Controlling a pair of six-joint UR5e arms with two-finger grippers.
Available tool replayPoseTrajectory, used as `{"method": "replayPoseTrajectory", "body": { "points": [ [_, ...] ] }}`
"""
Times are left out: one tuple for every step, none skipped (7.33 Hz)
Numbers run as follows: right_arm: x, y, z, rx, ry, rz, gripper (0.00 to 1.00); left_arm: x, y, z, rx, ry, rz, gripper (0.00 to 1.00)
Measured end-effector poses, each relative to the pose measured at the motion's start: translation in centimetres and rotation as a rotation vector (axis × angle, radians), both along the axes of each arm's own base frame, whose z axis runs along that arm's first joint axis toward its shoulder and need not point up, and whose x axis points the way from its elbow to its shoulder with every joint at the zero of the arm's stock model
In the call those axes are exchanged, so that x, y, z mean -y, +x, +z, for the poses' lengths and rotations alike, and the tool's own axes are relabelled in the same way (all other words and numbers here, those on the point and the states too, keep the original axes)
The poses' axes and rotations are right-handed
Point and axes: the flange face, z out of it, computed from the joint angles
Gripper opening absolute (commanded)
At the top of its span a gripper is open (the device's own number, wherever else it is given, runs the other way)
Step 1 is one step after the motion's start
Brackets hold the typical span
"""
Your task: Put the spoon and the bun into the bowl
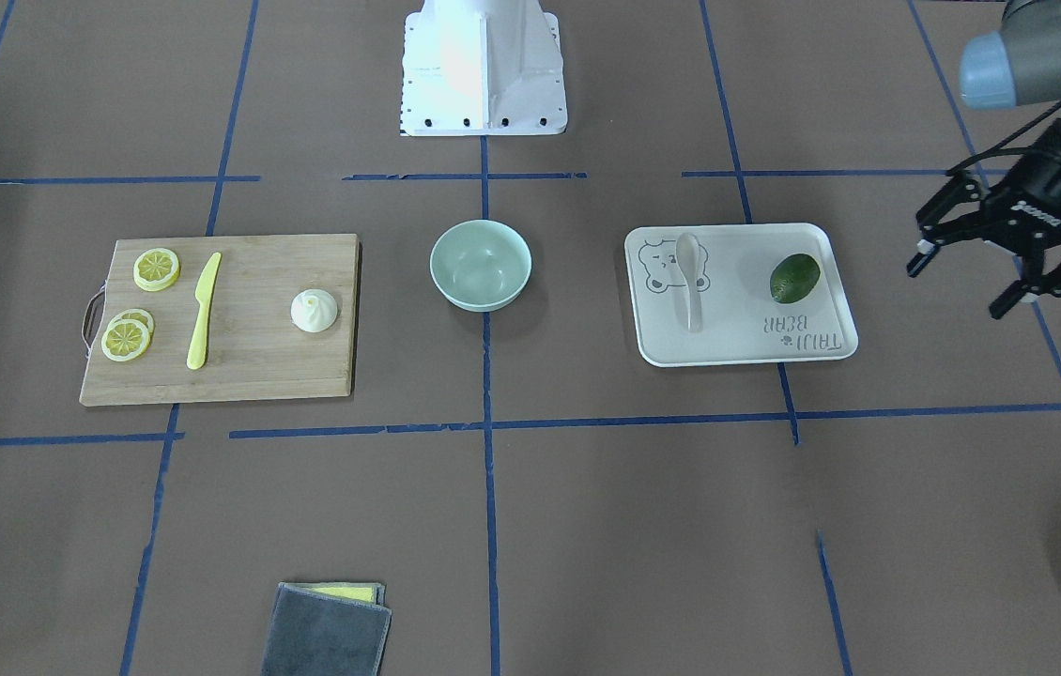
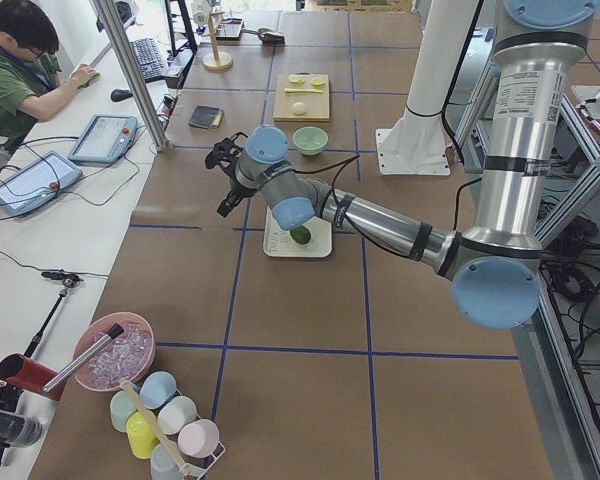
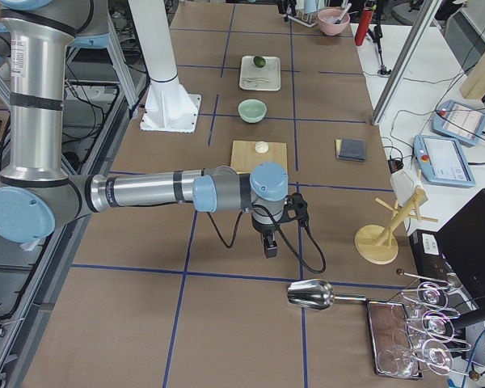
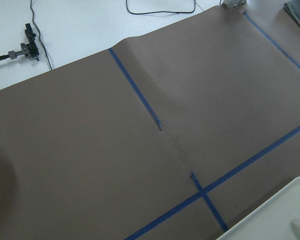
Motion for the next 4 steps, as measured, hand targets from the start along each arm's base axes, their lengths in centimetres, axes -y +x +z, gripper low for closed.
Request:
{"method": "replayPoseTrajectory", "body": {
  "points": [
    [0.0, 0.0, 0.0, 0.001, 0.000, 0.000, 1.00, -1.3, 4.5, -0.2, 0.000, -0.053, -0.034, 1.00],
    [0.0, 0.0, 0.0, 0.001, 0.001, -0.001, 1.00, -2.7, 8.1, 0.1, 0.007, -0.106, -0.060, 1.00],
    [0.0, 0.0, -0.1, 0.002, 0.002, -0.001, 1.00, -3.8, 11.1, 0.5, 0.035, -0.153, -0.087, 1.00],
    [0.1, 0.0, -0.1, 0.002, 0.003, -0.001, 1.00, -4.9, 14.2, 0.6, 0.070, -0.205, -0.113, 0.91]
  ]
}}
